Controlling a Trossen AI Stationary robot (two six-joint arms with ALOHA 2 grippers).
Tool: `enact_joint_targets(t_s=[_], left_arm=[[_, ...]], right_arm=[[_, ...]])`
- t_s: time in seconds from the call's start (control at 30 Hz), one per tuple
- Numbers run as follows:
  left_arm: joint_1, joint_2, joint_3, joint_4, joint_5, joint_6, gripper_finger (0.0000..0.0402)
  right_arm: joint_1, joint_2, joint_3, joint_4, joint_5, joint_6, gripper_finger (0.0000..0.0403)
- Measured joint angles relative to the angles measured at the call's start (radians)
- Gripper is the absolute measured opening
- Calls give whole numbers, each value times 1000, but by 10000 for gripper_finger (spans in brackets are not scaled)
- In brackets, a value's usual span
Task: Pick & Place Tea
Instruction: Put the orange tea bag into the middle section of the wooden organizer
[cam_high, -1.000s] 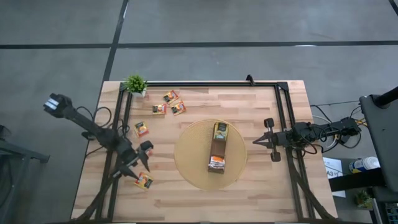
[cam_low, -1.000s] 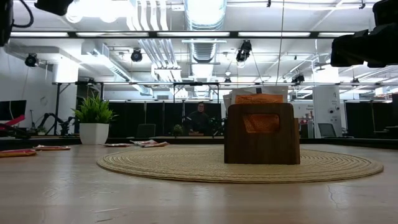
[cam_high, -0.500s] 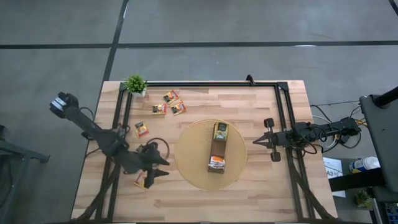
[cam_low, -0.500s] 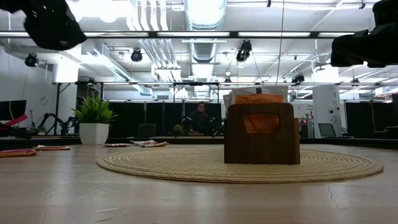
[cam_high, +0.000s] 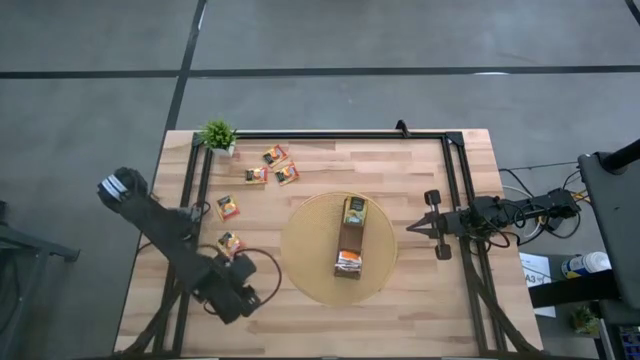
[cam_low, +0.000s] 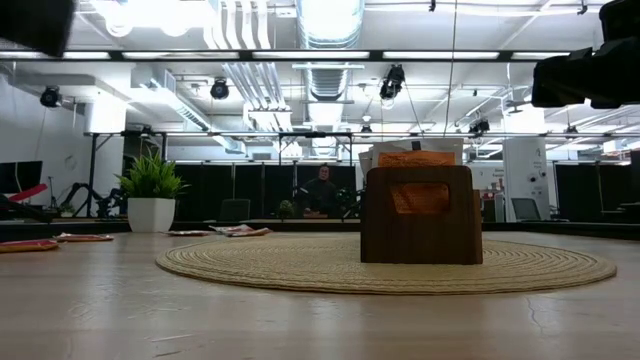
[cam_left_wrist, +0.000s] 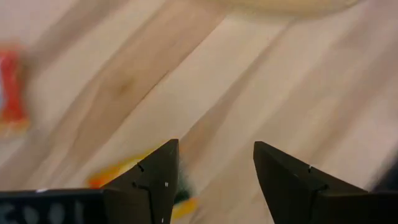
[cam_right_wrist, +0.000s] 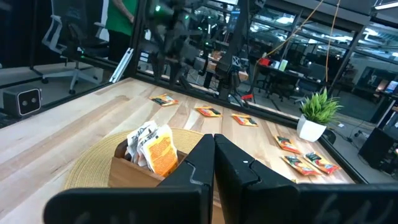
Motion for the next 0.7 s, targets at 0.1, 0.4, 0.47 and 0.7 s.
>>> enact_joint_targets(t_s=[0.1,0.4,0.47,0.7], left_arm=[[-26,60,0,-63,86,-111,202],[-53,165,-1,-96,229,-202,202],[-53,167,-1,-96,230,-209,202],[-53,169,-1,-121,231,-237,202]], right_arm=[[0,0,0,0,0,0,8],[0,0,0,0,0,0,9],[0,0,0,0,0,0,8],[0,0,0,0,0,0,9]])
